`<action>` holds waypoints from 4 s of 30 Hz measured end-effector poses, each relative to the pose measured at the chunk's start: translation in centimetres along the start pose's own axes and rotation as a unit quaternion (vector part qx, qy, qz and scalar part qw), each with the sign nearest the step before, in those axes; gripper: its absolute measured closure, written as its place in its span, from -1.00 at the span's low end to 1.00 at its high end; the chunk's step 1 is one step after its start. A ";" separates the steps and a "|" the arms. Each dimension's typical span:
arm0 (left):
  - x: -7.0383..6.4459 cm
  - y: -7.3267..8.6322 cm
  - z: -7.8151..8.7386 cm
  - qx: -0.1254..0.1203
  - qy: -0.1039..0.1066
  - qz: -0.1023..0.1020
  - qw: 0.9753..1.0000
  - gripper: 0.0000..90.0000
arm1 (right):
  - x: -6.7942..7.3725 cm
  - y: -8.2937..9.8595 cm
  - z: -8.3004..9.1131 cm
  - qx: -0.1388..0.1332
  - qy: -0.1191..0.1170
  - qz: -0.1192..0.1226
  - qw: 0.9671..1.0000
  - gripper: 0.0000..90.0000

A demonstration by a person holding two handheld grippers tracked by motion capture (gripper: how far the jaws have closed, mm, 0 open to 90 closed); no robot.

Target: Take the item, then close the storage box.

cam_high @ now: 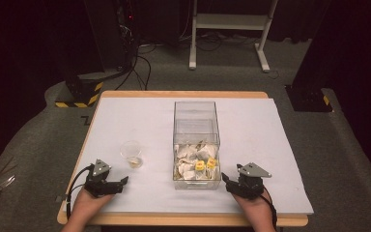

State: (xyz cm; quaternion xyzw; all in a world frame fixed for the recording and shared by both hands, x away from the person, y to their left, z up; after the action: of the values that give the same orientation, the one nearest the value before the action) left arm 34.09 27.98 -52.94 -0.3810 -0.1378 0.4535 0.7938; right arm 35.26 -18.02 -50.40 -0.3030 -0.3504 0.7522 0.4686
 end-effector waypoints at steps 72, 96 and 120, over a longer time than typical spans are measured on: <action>0.0 0.1 0.0 -0.002 0.001 -0.002 1.000 -0.69 | 3.2 -3.4 5.8 -0.098 -0.070 0.007 0.993 -0.25; 0.0 0.0 0.0 -0.001 0.001 -0.002 1.000 -0.69 | 4.2 -1.6 4.4 -0.065 -0.075 0.022 0.995 -0.31; 0.0 0.0 0.0 -0.001 0.002 -0.002 1.000 -0.70 | 5.3 -0.8 2.9 -0.050 -0.075 0.040 0.995 -0.26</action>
State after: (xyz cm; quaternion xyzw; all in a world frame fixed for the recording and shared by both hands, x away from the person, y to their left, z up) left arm 34.07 28.04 -52.96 -0.3827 -0.1377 0.4514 0.7942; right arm 31.36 -13.61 -48.74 -0.2829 -0.4089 0.7726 0.3947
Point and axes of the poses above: each handheld gripper's, and its own axes: z roughly backward along the jaws, y roughly out of its underside, x roughly to its left, the point moved 3 cm from there along -z, roughly forward along the jaws, and after that the axes turned 11 degrees about y, right-handed, at the moved point
